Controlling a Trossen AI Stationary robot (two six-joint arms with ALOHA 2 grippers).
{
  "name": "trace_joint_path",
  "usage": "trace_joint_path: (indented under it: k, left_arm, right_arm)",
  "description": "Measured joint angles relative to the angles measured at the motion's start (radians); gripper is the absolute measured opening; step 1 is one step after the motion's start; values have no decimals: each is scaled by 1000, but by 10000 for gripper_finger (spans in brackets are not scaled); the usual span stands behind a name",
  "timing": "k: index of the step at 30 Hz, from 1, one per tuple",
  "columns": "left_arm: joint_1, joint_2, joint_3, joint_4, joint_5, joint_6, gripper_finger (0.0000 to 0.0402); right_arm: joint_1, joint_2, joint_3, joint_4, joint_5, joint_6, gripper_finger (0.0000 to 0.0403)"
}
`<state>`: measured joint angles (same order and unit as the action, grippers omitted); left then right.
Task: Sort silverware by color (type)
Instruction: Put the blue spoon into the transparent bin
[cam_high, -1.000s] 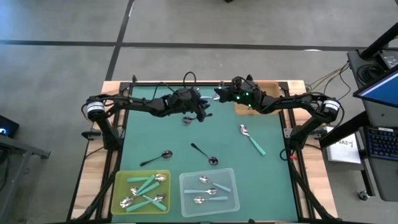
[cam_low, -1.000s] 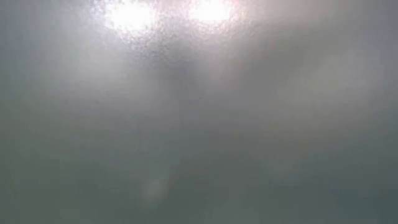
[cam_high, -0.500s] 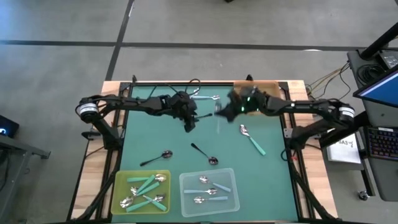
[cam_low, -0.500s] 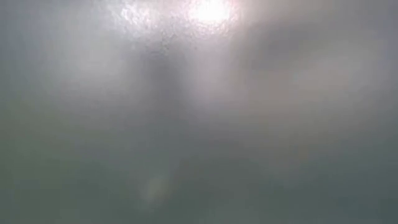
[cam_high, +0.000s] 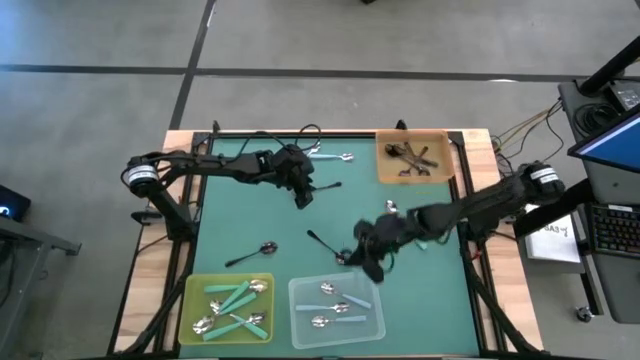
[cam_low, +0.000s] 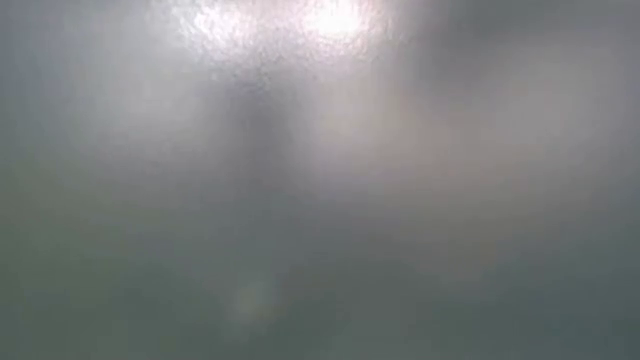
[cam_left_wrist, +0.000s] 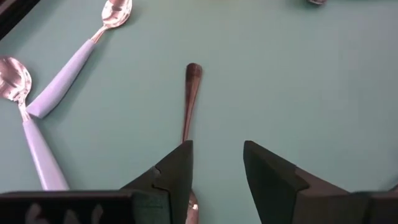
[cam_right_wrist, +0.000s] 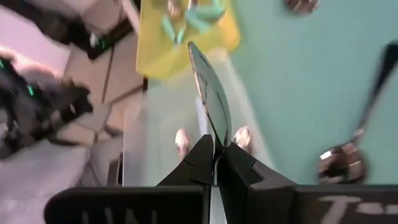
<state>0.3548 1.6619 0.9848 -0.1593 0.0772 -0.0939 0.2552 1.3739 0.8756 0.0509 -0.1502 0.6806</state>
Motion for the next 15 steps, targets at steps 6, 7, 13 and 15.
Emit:
trace_joint_path:
  k: [6, 7, 13, 15]
  left_arm:
    - [15, 0, 0, -9, -41, 3, 125]
    - [19, 0, 0, -12, -42, 3, 125]
    - [38, 0, 0, -16, -46, 3, 125]
    - [48, 0, 0, -17, -78, 3, 125]
  right_arm:
    - [98, 176, 85, -13, -8, 40, 8]
    - [106, 206, 107, -33, -16, 48, 8]
    - [112, 311, 276, -223, -97, 54, 11]
    - [113, 328, 337, -315, -112, 26, 16]
